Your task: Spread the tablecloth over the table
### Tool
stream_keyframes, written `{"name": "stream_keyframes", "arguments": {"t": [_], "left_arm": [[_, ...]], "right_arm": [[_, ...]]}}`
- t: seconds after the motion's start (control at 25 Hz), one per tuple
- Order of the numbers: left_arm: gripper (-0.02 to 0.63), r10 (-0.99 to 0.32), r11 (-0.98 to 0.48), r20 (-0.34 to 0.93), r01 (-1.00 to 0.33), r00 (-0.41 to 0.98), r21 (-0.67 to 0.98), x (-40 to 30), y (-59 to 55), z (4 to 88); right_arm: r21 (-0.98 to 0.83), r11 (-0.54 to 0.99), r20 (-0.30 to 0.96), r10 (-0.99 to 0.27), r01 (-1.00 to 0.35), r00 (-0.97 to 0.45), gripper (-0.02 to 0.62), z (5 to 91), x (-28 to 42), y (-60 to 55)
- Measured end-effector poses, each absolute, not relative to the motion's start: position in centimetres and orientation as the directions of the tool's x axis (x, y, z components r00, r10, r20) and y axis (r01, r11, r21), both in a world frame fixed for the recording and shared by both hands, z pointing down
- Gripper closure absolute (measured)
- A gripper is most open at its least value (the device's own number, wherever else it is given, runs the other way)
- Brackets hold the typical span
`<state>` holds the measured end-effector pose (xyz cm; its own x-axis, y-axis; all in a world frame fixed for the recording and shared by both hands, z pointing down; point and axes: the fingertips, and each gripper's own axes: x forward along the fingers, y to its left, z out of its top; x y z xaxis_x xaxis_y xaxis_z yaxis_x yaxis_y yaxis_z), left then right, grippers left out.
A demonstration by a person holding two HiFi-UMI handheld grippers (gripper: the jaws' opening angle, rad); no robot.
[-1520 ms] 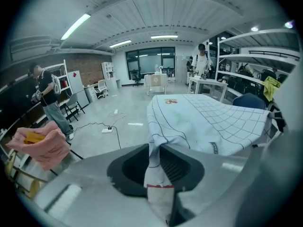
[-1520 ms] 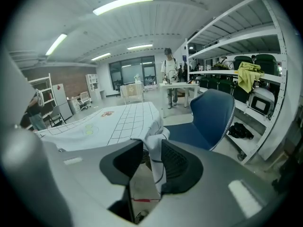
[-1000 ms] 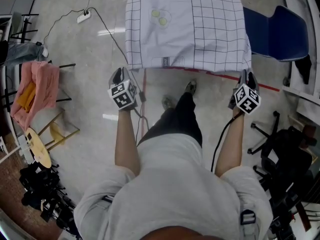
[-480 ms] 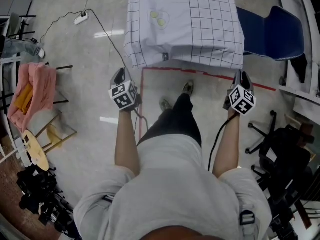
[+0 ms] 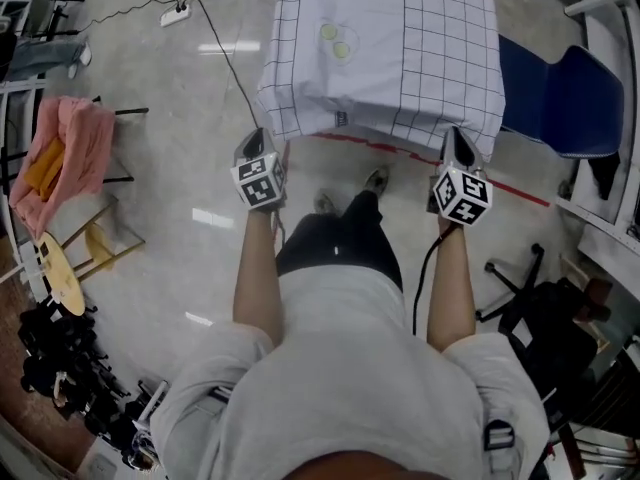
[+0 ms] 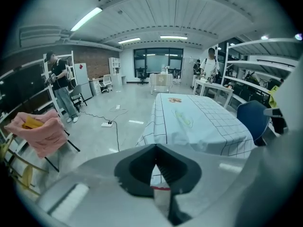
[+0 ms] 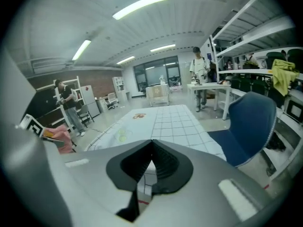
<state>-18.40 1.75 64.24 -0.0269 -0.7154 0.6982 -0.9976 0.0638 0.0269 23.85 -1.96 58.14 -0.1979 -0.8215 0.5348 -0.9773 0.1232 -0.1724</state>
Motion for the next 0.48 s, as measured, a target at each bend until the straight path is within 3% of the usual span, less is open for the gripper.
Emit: {"name": "stream_keyframes", "arguments": {"t": [0.2, 0.36, 0.48], "left_arm": [[0.584, -0.667, 0.057, 0.745, -0.996, 0.014, 0.069, -20.6, 0.4, 67.7], [0.578, -0.601, 0.08, 0.794, -0.983, 0.087, 0.168, -22.1, 0.6, 73.4], [0.516, -0.532, 0.101, 0.827, -0.957, 0.18, 0.272, -22.2, -0.7, 78.5]], "right_arm": [[-0.198, 0.236, 0.525, -0.794, -0.951, -0.306, 0.589, 57.5, 16.5, -4.6], [-0.16, 0.263, 0.568, -0.764, -0.952, -0.306, 0.589, 58.9, 12.9, -3.5], [-0.134, 0.241, 0.597, -0.755, -0.961, -0.273, 0.588, 59.8, 12.0, -3.8]]}}
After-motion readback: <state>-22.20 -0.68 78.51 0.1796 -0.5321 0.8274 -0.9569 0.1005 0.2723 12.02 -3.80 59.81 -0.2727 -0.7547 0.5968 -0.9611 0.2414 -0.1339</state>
